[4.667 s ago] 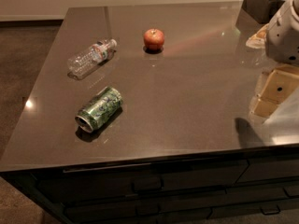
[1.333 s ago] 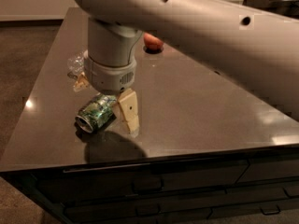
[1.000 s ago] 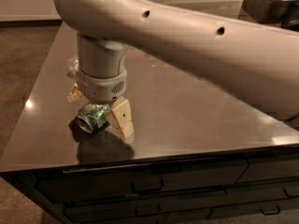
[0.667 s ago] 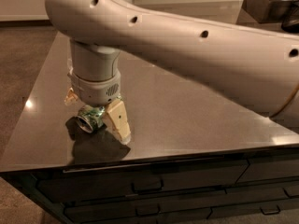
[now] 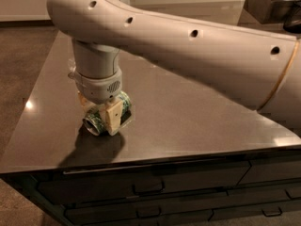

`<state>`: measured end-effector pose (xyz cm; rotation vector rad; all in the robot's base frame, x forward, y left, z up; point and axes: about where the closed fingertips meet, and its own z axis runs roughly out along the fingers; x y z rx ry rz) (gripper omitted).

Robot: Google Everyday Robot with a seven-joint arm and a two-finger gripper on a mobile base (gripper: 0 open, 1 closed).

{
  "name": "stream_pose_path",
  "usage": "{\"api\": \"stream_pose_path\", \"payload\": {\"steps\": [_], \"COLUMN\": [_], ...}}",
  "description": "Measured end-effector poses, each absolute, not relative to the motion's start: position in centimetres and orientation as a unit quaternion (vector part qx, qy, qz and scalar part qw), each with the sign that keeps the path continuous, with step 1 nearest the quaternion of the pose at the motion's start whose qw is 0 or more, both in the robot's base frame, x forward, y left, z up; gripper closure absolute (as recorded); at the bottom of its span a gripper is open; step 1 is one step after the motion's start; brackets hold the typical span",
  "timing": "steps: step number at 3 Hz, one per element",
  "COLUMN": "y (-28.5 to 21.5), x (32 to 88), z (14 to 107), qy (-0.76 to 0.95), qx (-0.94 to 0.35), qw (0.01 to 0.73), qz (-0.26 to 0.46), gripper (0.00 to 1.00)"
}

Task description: Place green can upright

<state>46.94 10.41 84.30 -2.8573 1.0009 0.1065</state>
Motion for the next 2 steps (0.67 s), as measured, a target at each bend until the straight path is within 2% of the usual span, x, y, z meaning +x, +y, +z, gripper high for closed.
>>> {"api": "stream_pose_path", "payload": {"steps": [2], "y": [8.5], "x": [49.5], "z": [88.3], "qy": [0.408], "qx": [-0.906], "qw": [0.090], "qz": [0.070], "gripper": [0.88]}}
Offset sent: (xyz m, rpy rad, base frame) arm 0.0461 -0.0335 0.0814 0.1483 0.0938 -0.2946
